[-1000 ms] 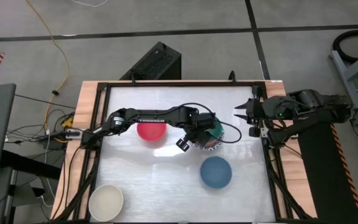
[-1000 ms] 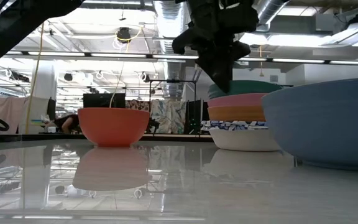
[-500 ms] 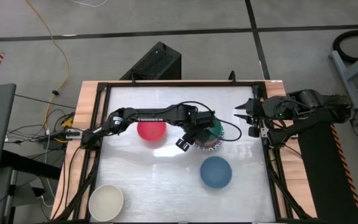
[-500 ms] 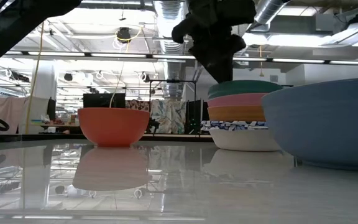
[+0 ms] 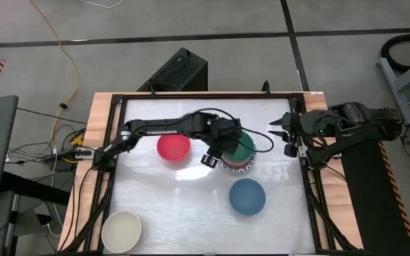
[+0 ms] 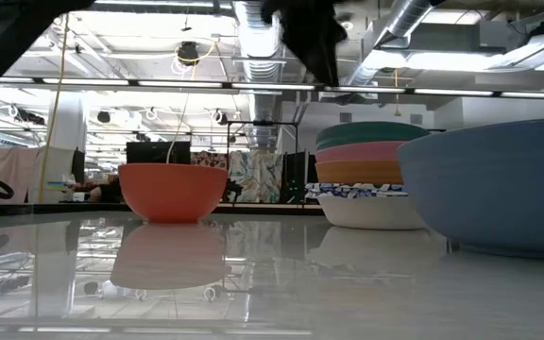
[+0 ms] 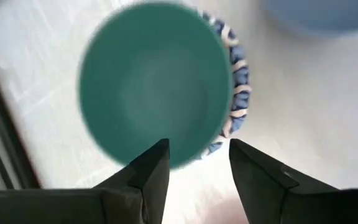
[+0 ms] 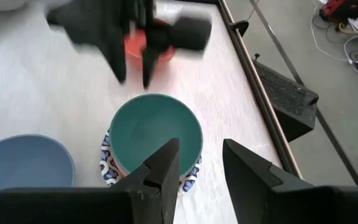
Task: Nest bowls inside each other
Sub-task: Stack the blue bowl on top of the green bowl
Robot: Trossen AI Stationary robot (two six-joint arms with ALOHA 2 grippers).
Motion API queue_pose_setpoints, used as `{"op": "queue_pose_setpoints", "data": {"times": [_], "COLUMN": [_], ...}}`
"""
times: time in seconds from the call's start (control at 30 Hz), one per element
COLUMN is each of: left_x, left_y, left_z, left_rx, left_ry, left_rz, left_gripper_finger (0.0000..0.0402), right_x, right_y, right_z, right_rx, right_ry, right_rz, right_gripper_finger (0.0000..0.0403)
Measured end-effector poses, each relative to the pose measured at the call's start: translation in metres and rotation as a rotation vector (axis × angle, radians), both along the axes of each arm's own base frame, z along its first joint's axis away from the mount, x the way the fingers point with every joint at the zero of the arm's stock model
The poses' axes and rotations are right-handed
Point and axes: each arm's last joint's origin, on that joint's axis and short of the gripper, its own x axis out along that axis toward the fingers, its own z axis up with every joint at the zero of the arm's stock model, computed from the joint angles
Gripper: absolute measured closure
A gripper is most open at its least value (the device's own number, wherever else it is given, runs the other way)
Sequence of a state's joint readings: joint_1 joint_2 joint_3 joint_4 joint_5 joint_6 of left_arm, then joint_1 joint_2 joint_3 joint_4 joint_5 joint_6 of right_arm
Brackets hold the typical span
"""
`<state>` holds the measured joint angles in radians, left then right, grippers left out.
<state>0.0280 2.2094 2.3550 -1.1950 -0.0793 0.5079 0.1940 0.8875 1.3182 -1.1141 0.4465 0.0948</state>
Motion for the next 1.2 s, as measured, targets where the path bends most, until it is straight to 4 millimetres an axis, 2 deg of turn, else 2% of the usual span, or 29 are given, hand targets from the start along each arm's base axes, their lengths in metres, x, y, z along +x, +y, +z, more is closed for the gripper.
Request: {"op": "queue_pose_setpoints", "data": {"times": [0.2,0.33,0.47,0.63,0.77,0.97,1.07,1.2], "left_x": [-0.04,-0.067,-0.088,-0.119,-0.147,-0.185,-0.201,-0.219], "left_y": [0.004,0.021,0.03,0.027,0.021,0.011,0.01,0.008], "left_z": [0.051,0.067,0.063,0.052,0.042,0.032,0.03,0.028], "left_rx": [-0.039,-0.155,-0.201,-0.197,-0.21,-0.176,-0.19,-0.238], "left_ry": [-0.047,-0.044,0.003,0.035,-0.026,-0.209,-0.262,-0.272], "left_rz": [0.03,0.071,0.119,0.141,0.184,0.268,0.317,0.383], "left_gripper_finger": [0.0277,0.0296,0.0306,0.0316,0.0319,0.0319,0.032,0.032], "right_x": [-0.004,-0.006,-0.006,-0.006,-0.002,0.031,0.048,0.063], "right_y": [-0.001,-0.001,-0.001,-0.001,0.0,0.009,0.016,0.03], "right_z": [-0.005,-0.008,-0.008,-0.008,-0.01,-0.027,-0.037,-0.052], "right_rx": [0.066,0.105,0.128,0.128,0.132,0.152,0.254,0.421], "right_ry": [0.032,0.056,0.052,0.052,0.064,0.243,0.317,0.396], "right_rz": [-0.062,-0.104,-0.124,-0.124,-0.132,-0.056,-0.033,-0.143], "right_gripper_finger": [0.0262,0.0262,0.0262,0.0262,0.0262,0.0262,0.0262,0.0262]}}
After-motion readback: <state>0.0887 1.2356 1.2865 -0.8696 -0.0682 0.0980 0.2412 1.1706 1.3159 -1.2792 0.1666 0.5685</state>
